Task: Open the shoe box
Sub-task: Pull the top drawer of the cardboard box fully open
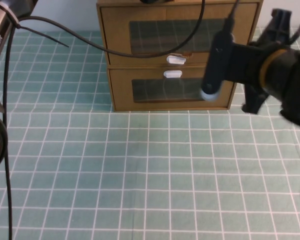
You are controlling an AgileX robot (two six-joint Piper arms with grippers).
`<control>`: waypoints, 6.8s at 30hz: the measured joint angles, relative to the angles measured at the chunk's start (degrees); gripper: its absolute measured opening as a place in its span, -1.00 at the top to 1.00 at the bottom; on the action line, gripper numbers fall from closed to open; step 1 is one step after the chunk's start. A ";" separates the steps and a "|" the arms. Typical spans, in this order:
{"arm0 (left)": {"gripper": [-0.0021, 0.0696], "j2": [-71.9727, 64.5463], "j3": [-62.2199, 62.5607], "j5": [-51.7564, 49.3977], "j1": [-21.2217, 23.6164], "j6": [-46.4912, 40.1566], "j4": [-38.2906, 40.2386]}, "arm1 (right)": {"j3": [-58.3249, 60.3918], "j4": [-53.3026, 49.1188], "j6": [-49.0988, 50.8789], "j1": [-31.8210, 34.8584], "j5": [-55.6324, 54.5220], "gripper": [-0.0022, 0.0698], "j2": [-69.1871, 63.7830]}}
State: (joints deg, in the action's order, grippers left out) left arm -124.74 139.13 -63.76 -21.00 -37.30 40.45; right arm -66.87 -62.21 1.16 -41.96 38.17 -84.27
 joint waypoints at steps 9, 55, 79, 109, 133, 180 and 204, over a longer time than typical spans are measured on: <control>0.96 -0.33 0.48 -0.43 0.00 3.73 -1.67 | 0.00 -28.82 27.42 -9.16 0.47 0.98 -4.40; 0.96 -1.20 0.98 -0.98 0.00 4.45 0.32 | -16.09 -32.33 38.21 -2.29 -4.79 -0.05 -28.60; 0.96 -1.42 1.11 -1.54 0.44 2.81 0.67 | -19.21 -29.12 36.32 -4.79 1.94 0.61 -30.98; 0.96 -1.66 1.11 -3.67 0.46 4.62 1.56 | 12.96 -18.01 49.57 -30.93 17.07 0.62 -11.17; 0.96 11.86 9.07 -8.43 0.67 10.57 -3.40 | 6.19 8.38 38.34 -31.18 1.77 0.07 17.45; 0.96 91.97 -91.65 13.88 0.67 10.11 -13.29 | 32.71 10.79 43.73 -31.18 27.25 0.97 69.91; 0.96 117.16 -118.19 43.87 6.98 11.64 -25.37 | 32.71 10.79 43.73 -31.18 27.25 0.98 70.02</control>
State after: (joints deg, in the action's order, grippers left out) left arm -7.58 20.94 -19.89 -14.03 -25.66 15.08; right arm -34.16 -51.42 44.90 -73.14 65.42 -14.25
